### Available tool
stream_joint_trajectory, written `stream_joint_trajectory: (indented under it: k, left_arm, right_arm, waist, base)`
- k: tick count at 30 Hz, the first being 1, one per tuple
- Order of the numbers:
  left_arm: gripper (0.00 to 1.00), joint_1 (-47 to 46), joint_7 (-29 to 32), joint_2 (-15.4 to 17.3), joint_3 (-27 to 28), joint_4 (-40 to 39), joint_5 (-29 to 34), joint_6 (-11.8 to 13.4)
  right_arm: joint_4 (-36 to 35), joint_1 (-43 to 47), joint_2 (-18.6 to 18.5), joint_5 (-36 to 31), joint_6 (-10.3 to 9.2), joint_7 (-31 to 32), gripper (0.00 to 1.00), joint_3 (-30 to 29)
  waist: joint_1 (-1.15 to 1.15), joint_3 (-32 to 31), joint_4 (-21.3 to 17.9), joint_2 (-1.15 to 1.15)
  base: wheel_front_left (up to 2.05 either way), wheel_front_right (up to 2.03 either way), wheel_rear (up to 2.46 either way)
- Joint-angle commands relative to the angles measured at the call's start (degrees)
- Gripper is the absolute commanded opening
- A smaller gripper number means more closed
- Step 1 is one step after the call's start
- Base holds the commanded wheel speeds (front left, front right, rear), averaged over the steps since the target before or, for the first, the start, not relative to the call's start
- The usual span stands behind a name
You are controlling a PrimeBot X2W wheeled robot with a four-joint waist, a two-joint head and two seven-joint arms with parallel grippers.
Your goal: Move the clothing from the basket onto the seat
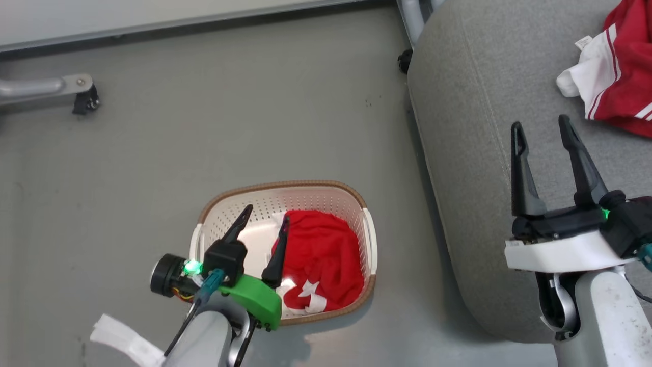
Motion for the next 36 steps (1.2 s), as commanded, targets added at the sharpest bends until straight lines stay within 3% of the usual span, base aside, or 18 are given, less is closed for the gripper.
stream_joint_trajectory:
  k: [1, 11, 18, 23, 32, 36]
  left_arm:
    - [1.0, -3.41, 0.03, 0.24, -1.25, 3.44, 0.87, -0.62]
    - [1.0, -22.81, 0.01, 0.35, -9.37, 26.49, 5.82, -2.18]
    - [1.0, -32.33, 0.01, 0.43, -11.99, 37.96, 6.18, -2.35]
    - [1.0, -36.31, 0.3, 0.38, -14.09, 42.53, 5.19, -2.44]
    - [1.0, -40.31, 4.0, 0.37, -23.4, 43.9, 0.38, -2.41]
    - [1.0, -42.61, 6.6, 0.33, -23.91, 44.97, -1.37, -2.25]
  right_arm:
    - [-0.86, -1.77, -0.46, 0.03, -0.06, -0.02, 1.0, -0.08]
    - [-6.26, -8.99, 0.13, 0.03, -0.06, -0.03, 1.0, -1.57]
    - [-10.83, -11.58, 1.1, 0.7, -0.06, -0.03, 1.0, -3.92]
    - [-14.25, -13.5, 1.6, 1.34, -0.06, -0.03, 1.0, -6.06]
    - [-16.82, -15.42, 1.68, 1.83, -0.06, -0.02, 1.0, -6.43]
    - [-17.52, -15.61, 1.7, 1.24, -0.06, -0.02, 1.0, -5.83]
  waist:
    - [0.0, 10.2, -3.24, 0.0]
    - [0.0, 25.47, -7.85, 0.0]
    - [0.0, 33.5, -10.46, 0.0]
    - [0.0, 37.87, -11.69, 0.0]
    - [0.0, 43.16, -11.99, 0.0]
    - [0.0, 44.72, -12.1, 0.0]
  base:
    - [0.0, 0.0, 0.0]
    - [0.0, 0.0, 0.0]
    - [0.0, 0.0, 0.0]
    - [0.0, 0.0, 0.0]
    - [0.0, 0.0, 0.0]
    - [0.0, 0.0, 0.0]
